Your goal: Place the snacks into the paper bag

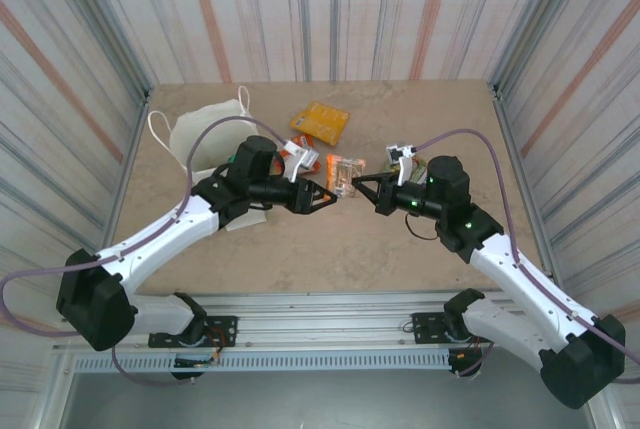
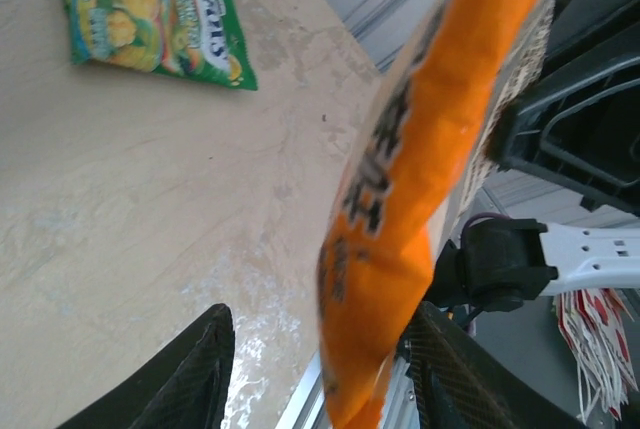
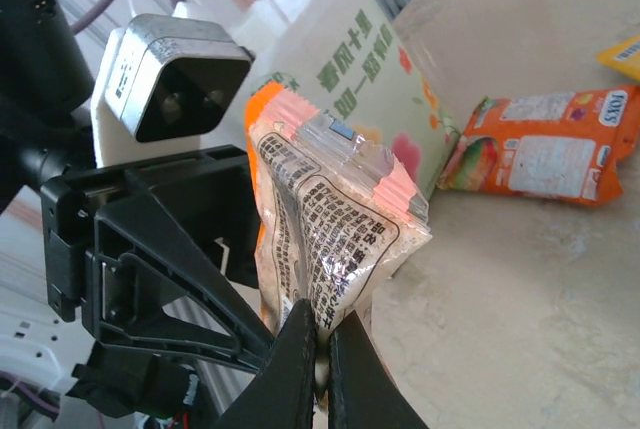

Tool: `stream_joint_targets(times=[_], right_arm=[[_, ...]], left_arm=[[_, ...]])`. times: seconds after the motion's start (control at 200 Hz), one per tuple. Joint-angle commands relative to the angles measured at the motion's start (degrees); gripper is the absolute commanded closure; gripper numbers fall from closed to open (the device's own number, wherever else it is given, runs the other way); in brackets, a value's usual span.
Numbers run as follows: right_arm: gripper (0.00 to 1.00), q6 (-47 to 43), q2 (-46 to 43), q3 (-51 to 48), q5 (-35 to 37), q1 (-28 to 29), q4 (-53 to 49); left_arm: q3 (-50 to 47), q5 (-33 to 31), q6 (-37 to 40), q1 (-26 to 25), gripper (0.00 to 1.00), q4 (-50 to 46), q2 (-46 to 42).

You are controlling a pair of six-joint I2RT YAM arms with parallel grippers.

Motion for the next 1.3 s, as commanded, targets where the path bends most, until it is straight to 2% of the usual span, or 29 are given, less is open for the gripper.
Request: stream_joint_targets(times=[0.0, 0.12, 0.321, 0.436, 0.471, 0.596, 0.686, 0.802, 1.042, 1.182, 1.293], right_arm=[[1.00, -0.9, -0.2, -0.1, -2.6, -0.4, 3.4], [1.00, -0.1, 0.5, -0.1, -4.2, -0.4, 4.6], [1.00, 0.3, 1.0, -0.1, -4.5, -0.4, 4.7], [1.00, 0.5, 0.9, -0.1, -3.7, -0.4, 4.3], [0.94, 0.7, 0.9, 0.0, -2.9, -0.4, 4.0], [0.60, 1.5, 0.1, 0.0, 1.3, -0.5, 1.8], [0.52, 2.0, 0.0, -0.2, 3.4, -0.5, 0.7], [0.50, 3.2, 1.2, -0.2, 3.6, -0.5, 0.9], [0.50, 2.8, 5.5, 2.9, 1.9, -0.3, -2.6], [0.51, 2.2, 7.8, 4.1, 1.1, -0.1, -3.7], [0.51, 1.9, 9.0, 5.0, 0.9, 0.2, -5.0]], left_arm=[[2.2, 3.2, 0.7, -0.8, 0.50, 4.5, 0.2], [2.4, 3.2, 0.9, -1.2, 0.56, 6.2, 0.0], [2.8, 1.9, 1.9, -1.2, 0.77, 5.7, -1.3], [3.4, 0.2, 3.6, -1.2, 0.83, 3.5, -2.6], [3.8, -0.3, 4.1, -1.2, 0.84, 2.5, -2.9], [7.6, -4.6, 7.3, -1.2, 0.88, -5.5, -4.1], [11.7, -9.3, 10.2, -1.0, 0.88, -13.4, -5.1], [18.1, -14.4, 11.9, 0.7, 0.89, -23.0, -5.8], [30.3, -22.5, 13.2, 8.9, 0.89, -40.1, -6.3], [35.2, -28.3, 13.2, 14.1, 0.89, -47.3, -6.3], [36.7, -30.4, 12.7, 18.7, 0.89, -50.9, -6.5]])
